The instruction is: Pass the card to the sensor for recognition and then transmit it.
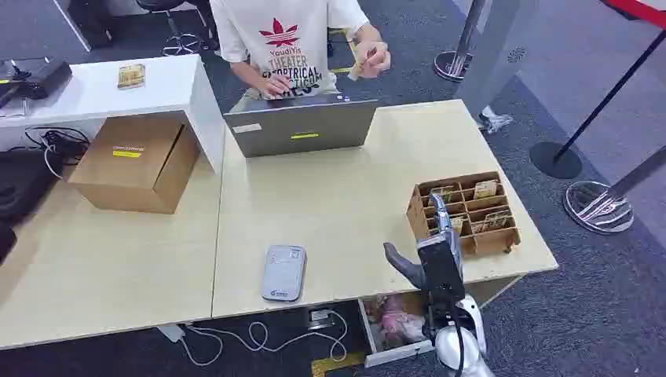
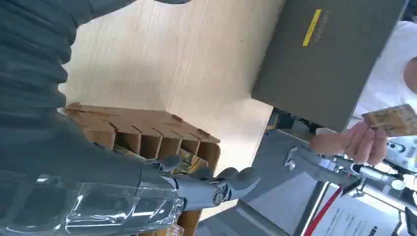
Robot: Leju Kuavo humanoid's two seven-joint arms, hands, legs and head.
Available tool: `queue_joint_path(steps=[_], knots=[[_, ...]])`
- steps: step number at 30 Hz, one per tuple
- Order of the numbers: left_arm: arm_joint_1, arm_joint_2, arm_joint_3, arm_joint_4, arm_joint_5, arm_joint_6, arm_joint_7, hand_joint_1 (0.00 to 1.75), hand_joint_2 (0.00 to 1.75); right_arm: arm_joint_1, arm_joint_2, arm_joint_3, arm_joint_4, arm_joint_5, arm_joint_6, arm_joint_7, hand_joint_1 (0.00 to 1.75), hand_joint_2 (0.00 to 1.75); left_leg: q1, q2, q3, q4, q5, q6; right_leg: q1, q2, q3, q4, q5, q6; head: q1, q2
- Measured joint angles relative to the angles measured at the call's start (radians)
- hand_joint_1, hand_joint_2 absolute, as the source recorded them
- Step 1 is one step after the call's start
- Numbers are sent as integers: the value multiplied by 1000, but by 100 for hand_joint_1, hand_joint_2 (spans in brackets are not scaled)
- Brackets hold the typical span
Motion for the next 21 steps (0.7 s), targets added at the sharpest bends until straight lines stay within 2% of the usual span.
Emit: queue_joint_path(steps=[8, 14, 21], knots=[[1, 5, 0, 1, 9, -2, 13, 0, 0, -10, 0, 0, 0, 24, -1, -21, 0, 175, 0, 0, 0, 0, 0, 0, 0, 0, 0, 0, 0, 0, 0, 0], [1, 6, 0, 2, 8, -2, -7, 0, 0, -44, 0, 21, -3, 115, -72, -62, 0, 175, 0, 0, 0, 0, 0, 0, 0, 0, 0, 0, 0, 0, 0, 0], [1, 8, -6, 2, -14, -18, -32, 0, 0, -70, 0, 26, -35, 209, -137, -68, 0, 175, 0, 0, 0, 0, 0, 0, 0, 0, 0, 0, 0, 0, 0, 0]])
